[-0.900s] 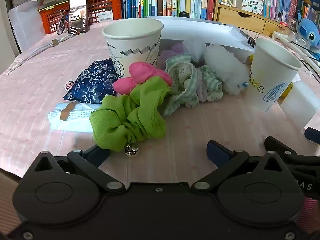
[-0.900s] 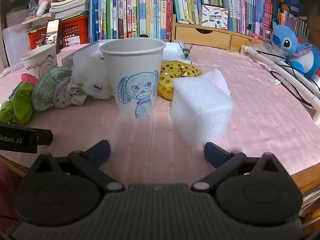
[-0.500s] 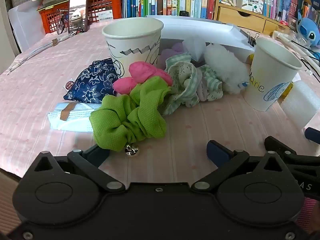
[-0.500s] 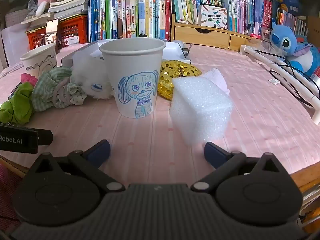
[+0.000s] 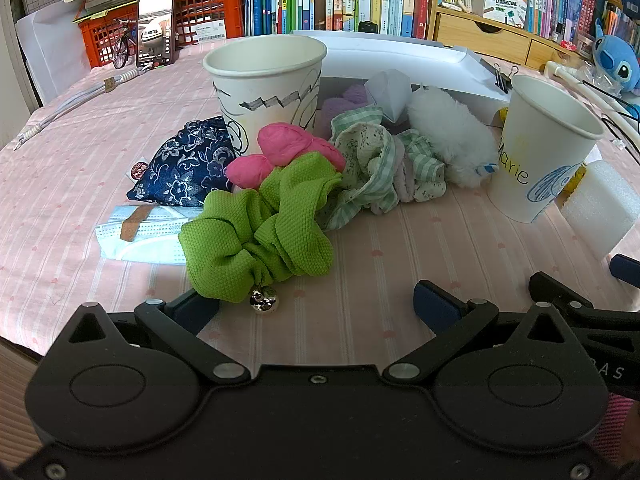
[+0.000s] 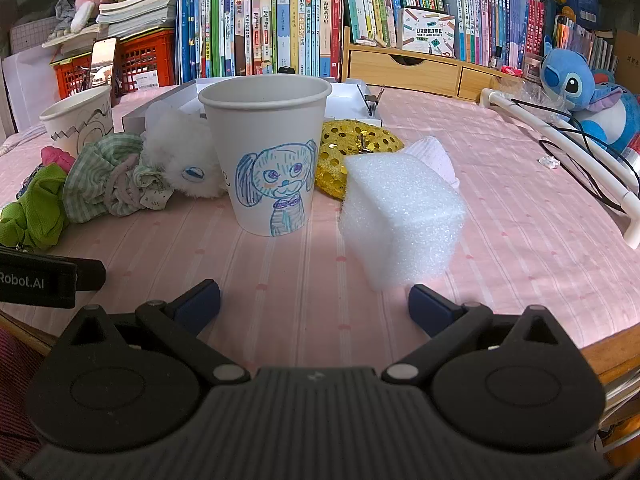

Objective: Organize soft objects

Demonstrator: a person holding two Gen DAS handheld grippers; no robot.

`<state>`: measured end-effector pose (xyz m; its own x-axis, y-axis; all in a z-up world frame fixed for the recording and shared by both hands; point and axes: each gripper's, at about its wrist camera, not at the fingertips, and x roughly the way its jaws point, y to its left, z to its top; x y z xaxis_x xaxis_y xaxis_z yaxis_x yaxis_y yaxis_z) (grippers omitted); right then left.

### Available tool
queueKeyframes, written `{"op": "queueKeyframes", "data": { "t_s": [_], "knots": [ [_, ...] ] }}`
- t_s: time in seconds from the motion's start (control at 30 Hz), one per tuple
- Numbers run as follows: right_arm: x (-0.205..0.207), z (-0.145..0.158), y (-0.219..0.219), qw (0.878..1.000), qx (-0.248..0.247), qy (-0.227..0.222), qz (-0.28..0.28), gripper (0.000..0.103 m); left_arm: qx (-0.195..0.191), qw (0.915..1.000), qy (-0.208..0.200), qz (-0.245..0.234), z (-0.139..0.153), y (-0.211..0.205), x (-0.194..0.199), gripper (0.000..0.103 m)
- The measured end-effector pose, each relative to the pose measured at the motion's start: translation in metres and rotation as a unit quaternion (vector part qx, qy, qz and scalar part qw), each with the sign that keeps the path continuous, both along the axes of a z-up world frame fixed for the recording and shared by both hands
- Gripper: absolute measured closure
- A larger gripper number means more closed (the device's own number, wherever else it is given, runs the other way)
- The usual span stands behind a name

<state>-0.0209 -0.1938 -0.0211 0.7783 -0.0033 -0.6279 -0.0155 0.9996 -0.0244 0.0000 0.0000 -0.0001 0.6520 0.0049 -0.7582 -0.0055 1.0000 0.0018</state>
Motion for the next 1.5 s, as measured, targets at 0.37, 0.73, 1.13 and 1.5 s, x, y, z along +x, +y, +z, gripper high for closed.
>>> {"op": "queueKeyframes", "data": {
  "t_s": [0.37,0.73,1.13,1.5],
  "knots": [
    [0.0,0.0,0.0,1.0,0.0,0.0,0.0,0.0,0.0,1.0,0.0,0.0,0.0,0.0,0.0,0.0],
    [0.0,0.0,0.0,1.0,0.0,0.0,-0.001,0.0,0.0,1.0,0.0,0.0,0.0,0.0,0.0,0.0],
    [0.0,0.0,-0.001,1.0,0.0,0.003,-0.003,0.0,0.001,1.0,0.001,-0.006,0.0,0.002,0.001,0.0],
    [-0.005,-0.004,-0.001,1.0,0.001,-0.021,0.003,0.0,0.0,0.9991,-0.035,-0.023,-0.005,0.007,-0.011,0.0]
  ]
}}
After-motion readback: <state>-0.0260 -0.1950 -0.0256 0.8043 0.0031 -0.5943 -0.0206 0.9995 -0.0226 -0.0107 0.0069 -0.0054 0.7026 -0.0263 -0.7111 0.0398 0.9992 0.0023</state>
